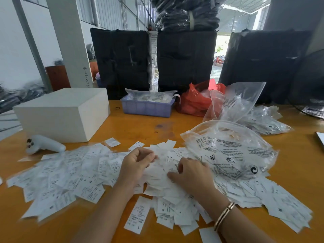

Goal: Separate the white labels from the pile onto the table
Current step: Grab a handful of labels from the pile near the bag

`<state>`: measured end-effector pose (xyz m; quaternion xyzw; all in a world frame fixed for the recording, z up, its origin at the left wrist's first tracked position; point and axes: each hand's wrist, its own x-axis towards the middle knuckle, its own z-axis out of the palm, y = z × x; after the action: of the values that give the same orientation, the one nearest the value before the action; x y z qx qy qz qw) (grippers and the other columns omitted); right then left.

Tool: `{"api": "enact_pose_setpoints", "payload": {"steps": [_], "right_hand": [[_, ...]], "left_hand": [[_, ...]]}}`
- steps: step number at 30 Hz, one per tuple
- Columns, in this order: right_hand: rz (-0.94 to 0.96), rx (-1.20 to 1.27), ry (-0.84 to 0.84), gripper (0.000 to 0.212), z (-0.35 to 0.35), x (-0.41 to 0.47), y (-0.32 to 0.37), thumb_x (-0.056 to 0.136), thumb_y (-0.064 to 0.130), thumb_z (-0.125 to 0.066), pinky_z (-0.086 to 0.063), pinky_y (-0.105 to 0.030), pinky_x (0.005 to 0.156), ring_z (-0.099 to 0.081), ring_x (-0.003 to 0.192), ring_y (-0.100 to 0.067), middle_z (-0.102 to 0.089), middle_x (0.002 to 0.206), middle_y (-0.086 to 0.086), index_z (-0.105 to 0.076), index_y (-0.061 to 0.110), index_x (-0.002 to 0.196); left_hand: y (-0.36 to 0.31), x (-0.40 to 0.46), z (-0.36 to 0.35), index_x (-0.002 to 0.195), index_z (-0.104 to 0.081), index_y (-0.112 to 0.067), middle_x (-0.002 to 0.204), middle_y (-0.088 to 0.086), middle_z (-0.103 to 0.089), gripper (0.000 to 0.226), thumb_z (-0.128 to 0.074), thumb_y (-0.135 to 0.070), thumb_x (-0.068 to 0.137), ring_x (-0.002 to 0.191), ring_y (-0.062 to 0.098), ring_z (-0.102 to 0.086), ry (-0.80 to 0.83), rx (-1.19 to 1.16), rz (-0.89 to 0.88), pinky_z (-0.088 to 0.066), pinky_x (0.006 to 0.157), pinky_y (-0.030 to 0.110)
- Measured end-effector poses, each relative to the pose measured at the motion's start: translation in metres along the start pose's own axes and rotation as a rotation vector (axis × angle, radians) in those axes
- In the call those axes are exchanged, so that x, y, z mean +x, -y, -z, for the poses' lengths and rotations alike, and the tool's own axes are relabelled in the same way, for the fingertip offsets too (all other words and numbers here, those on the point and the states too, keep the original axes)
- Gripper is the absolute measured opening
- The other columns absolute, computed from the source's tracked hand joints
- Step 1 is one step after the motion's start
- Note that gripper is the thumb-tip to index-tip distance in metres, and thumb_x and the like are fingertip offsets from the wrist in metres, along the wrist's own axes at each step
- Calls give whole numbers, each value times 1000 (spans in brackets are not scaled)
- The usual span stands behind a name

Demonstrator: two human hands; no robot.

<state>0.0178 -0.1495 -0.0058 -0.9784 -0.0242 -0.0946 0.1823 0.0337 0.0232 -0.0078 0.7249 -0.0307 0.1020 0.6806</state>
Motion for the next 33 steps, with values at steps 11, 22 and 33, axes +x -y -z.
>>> {"api": "enact_pose_setpoints", "payload": {"steps": [11, 22, 33], "right_hand": [[73, 791, -205, 32, -5, 1, 0, 94, 6, -51, -40, -10, 62, -55, 67, 3, -62, 82, 16, -66, 34, 100], [64, 967, -144, 8, -2, 1, 9, 86, 21, -67, -44, -16, 65, -56, 68, 0, -66, 77, 5, -75, 20, 83], [-79, 1210, 30, 40, -1, 1, 6, 90, 4, -57, -52, -22, 61, -67, 70, -10, -69, 90, 2, -60, 31, 120]], "left_hand": [[2, 1, 0, 100, -65, -27, 90, -8, -71, 20, -72, -19, 82, 86, 5, -67, 19, -108, 55, -50, 67, 16], [0, -1, -4, 98, -64, -25, 85, -8, -73, 35, -78, -27, 66, 80, 5, -66, 161, -255, 95, -47, 72, 21], [-2, 2, -1, 84, -66, -15, 96, 6, -74, 6, -62, -12, 87, 92, 15, -69, 41, -440, 94, -50, 77, 24]]}}
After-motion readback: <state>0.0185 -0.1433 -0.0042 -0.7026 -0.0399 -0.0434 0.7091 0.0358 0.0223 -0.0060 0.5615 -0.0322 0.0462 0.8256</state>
